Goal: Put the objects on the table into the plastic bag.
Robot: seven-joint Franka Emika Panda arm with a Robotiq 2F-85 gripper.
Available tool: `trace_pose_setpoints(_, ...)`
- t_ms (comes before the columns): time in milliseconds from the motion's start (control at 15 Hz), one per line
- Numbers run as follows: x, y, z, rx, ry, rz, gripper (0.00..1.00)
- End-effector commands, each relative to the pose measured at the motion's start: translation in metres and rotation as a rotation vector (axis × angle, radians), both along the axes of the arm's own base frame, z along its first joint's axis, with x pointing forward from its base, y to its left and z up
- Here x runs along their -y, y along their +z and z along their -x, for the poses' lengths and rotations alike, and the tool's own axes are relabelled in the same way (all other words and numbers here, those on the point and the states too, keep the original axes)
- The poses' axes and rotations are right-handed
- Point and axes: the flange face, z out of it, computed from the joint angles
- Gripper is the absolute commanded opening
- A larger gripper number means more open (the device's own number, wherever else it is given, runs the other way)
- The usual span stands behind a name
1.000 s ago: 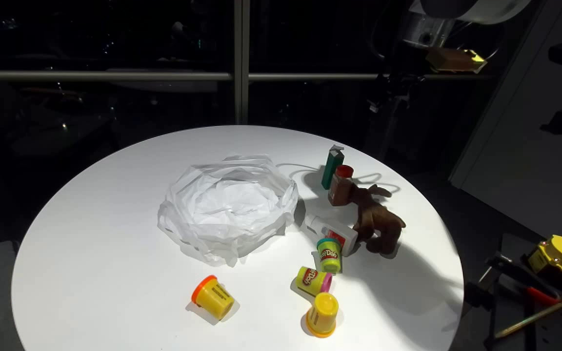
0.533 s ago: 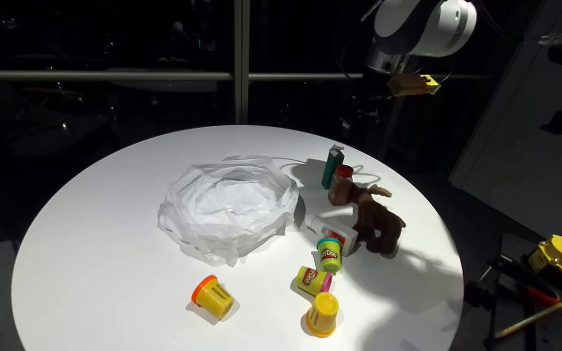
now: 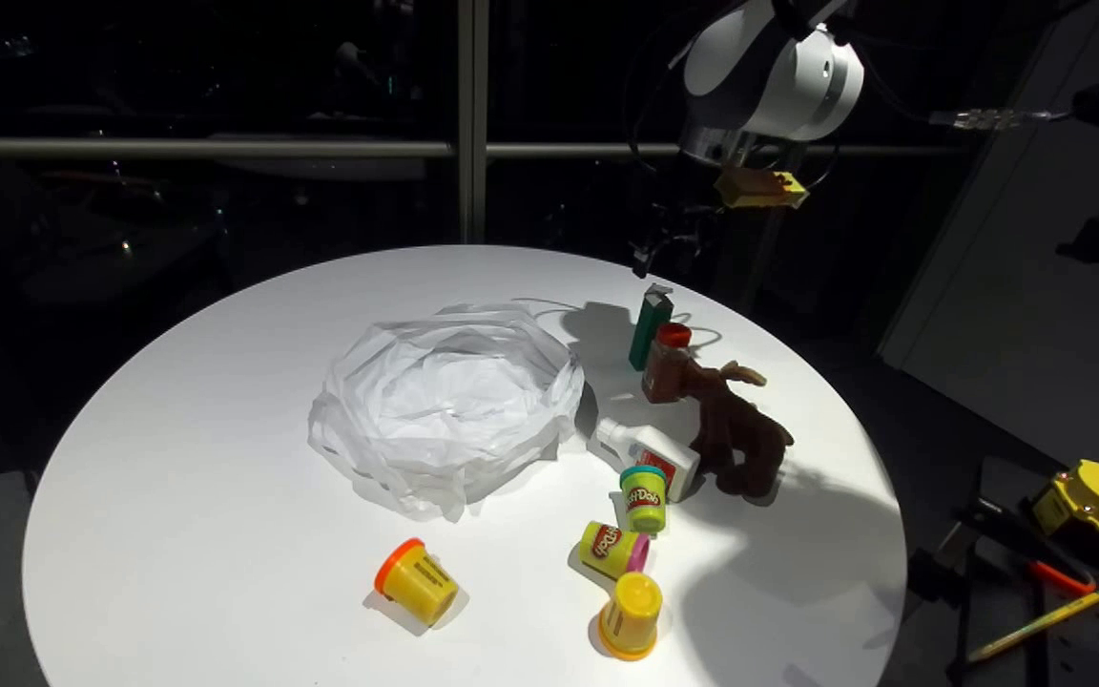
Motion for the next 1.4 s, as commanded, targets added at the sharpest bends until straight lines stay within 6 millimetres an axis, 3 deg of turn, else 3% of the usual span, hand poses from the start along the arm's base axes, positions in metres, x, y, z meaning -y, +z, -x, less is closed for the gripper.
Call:
trace_pose_setpoints(0, 0.009, -0.009, -0.017, 0.006, 0.006, -0.083, 1.0)
trace_pose_setpoints(667, 0.022, -0.05, -0.028, -0.052, -0.153, -0.142, 1.0)
trace_pose_setpoints(1333, -0.019, -0.069, -0.032, -0.116, -0.278, -0.116, 1.0)
